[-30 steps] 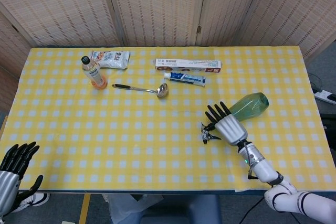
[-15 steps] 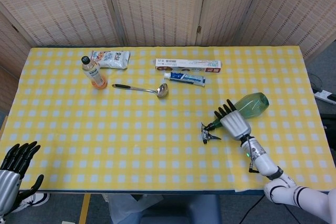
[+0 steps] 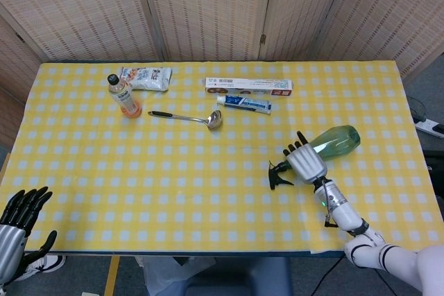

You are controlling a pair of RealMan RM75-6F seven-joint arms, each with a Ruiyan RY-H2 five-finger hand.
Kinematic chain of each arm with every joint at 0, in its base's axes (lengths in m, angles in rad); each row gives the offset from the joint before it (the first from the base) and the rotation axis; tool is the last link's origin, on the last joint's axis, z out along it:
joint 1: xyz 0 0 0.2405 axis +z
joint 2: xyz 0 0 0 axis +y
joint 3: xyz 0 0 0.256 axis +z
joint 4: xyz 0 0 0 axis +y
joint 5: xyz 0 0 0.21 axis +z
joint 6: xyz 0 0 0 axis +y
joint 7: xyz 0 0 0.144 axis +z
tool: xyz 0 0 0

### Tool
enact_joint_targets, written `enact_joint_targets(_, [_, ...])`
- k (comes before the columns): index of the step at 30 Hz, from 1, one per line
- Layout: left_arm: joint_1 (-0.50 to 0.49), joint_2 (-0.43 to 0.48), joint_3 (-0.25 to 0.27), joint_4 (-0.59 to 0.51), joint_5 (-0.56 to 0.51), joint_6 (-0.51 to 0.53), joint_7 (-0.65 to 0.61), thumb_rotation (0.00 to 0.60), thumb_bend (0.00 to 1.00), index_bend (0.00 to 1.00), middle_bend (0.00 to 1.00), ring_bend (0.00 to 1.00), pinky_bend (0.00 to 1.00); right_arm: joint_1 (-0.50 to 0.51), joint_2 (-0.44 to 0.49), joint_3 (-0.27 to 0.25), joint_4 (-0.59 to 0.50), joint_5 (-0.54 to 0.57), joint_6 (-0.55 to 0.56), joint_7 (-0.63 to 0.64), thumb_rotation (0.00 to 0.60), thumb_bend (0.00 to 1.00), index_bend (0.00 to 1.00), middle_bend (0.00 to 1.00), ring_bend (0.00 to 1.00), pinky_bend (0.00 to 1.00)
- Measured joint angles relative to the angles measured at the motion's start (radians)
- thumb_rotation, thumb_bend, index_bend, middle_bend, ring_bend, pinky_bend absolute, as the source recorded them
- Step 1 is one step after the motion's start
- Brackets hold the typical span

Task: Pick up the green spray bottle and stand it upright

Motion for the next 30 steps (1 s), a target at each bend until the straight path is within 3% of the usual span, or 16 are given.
enact_joint_targets(8, [0.001, 0.001, -0.001, 0.001, -0.001, 0.002, -0.003, 0.6, 0.45, 0.09, 0.09, 0.1, 0.0, -0.005, 0.0, 0.009, -0.022, -0.021, 0.07, 0.034, 0.6, 0.33, 0.73, 0.65, 0.52, 0.25])
enact_joint_targets(14, [-0.001, -0.003, 0.002, -0.002, 0.005, -0.008, 0.012, 0.6, 0.45, 0.09, 0.09, 0.1, 0.0, -0.025, 0.043, 0.054, -0.167, -0.004, 0.137, 0.133, 0.6, 0.33, 0.76, 0.68, 0.55, 0.28])
enact_joint_targets(24, [-0.003, -0.005, 0.006, -0.007, 0.008, -0.021, 0.031, 0.6, 0.45, 0.09, 0.09, 0.1, 0.0, -0.096, 0.148, 0.206, -0.506, 0.212, 0.138, 0.612, 0.6, 0.33, 0.76, 0.68, 0.58, 0.33])
enact_joint_targets(30, [-0.007, -0.008, 0.006, -0.01, 0.003, -0.035, 0.042, 0.6, 0.45, 0.09, 0.09, 0.1, 0.0, -0.142, 0.18, 0.282, -0.568, 0.285, 0.118, 0.943, 0.6, 0.33, 0.76, 0.68, 0.58, 0.33])
